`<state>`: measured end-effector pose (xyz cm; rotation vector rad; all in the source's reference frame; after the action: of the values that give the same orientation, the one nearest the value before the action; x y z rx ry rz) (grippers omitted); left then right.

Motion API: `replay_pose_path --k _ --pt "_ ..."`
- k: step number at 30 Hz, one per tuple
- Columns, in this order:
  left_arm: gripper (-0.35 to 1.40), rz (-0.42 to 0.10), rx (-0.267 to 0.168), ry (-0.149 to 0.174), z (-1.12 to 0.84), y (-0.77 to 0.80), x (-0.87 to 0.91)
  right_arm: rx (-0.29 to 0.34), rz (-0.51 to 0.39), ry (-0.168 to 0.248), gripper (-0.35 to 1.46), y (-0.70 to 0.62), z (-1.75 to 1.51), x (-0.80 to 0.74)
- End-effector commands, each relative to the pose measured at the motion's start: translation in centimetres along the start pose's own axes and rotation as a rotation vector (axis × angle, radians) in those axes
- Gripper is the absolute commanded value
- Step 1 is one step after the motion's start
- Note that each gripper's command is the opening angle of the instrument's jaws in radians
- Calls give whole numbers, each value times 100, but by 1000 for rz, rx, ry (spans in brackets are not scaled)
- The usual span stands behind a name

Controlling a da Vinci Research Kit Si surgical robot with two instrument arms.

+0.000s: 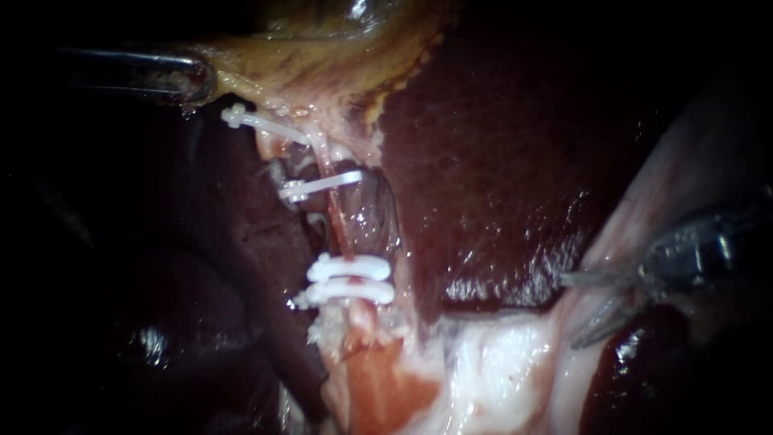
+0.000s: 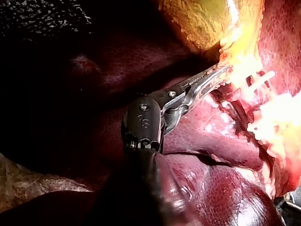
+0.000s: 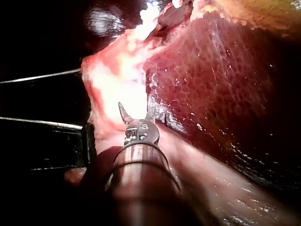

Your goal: Go to the cutting position right tube

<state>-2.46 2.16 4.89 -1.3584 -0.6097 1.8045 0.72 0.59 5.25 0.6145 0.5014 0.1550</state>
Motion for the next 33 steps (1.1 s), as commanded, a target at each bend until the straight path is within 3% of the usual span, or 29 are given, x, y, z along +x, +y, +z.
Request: replay_pose_path --k 1,4,6,19,23,33 --pt "-35 0 1 0 0 0 0 1 8 1 141 2 -2 6" --pt "-35 0 1 0 1 0 0 -2 25 32 141 8 -2 24" --pt "-35 0 1 0 1 0 0 -13 37 90 141 12 5 36" --pt "-35 0 3 1 2 0 -1 30 130 319 143 32 56 104" --pt "-35 0 5 1 5 0 -1 38 156 353 143 36 66 117" --pt "-35 0 6 2 5 0 -1 37 179 348 143 47 105 129"
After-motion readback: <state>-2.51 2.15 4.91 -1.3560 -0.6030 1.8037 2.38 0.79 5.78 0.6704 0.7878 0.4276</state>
